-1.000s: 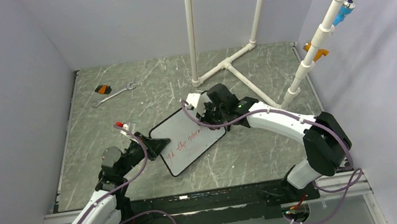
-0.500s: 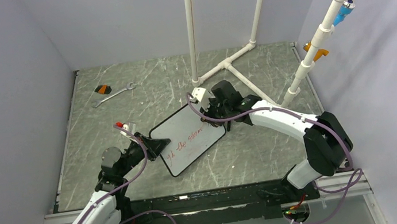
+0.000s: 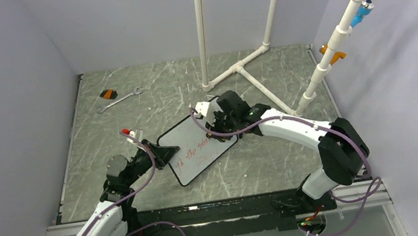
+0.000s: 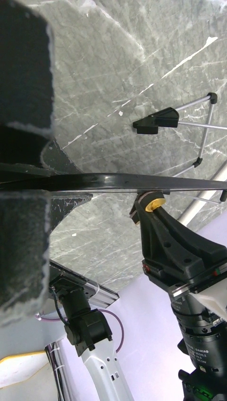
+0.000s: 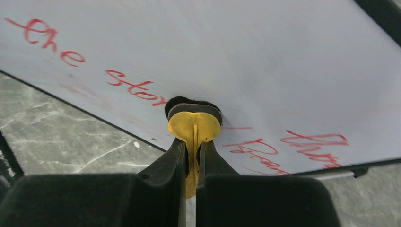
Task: Erase the whiteboard
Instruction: Erase the whiteboard at the center of the board.
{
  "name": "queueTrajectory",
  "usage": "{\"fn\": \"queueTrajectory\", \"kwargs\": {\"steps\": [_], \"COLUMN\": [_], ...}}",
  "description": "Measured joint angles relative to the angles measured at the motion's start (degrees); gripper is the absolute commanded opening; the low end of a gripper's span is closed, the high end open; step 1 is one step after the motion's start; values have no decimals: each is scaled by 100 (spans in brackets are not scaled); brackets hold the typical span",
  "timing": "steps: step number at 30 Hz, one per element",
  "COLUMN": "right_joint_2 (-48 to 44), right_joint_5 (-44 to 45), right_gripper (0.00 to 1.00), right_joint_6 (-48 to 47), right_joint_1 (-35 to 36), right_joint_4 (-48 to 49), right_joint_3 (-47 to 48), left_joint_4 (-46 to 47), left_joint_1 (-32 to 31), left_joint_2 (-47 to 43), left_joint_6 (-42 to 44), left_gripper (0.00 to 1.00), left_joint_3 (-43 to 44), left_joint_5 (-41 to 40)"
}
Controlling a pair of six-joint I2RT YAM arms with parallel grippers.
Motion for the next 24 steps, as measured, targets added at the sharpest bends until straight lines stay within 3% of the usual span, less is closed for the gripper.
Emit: {"fn": "queueTrajectory", "kwargs": {"steps": [8, 19, 24], "right_joint_2": [0, 149, 160], "right_joint_5": [678, 433, 503], "right_gripper": [0, 0, 0], "right_joint_6": [160, -269, -83], "right_joint_1": [-365, 166, 70], "right_joint_4": [85, -205, -205], "right_joint_3": [-2, 44, 55], "left_joint_4": [-2, -31, -37], "left_joint_1": [2, 17, 24], "left_joint_2": [15, 13, 13], "left_joint_6": [-24, -46, -42], "left_gripper": [0, 0, 0], "left_joint_3": [0, 0, 0], "left_joint_5": [-37, -42, -42]}}
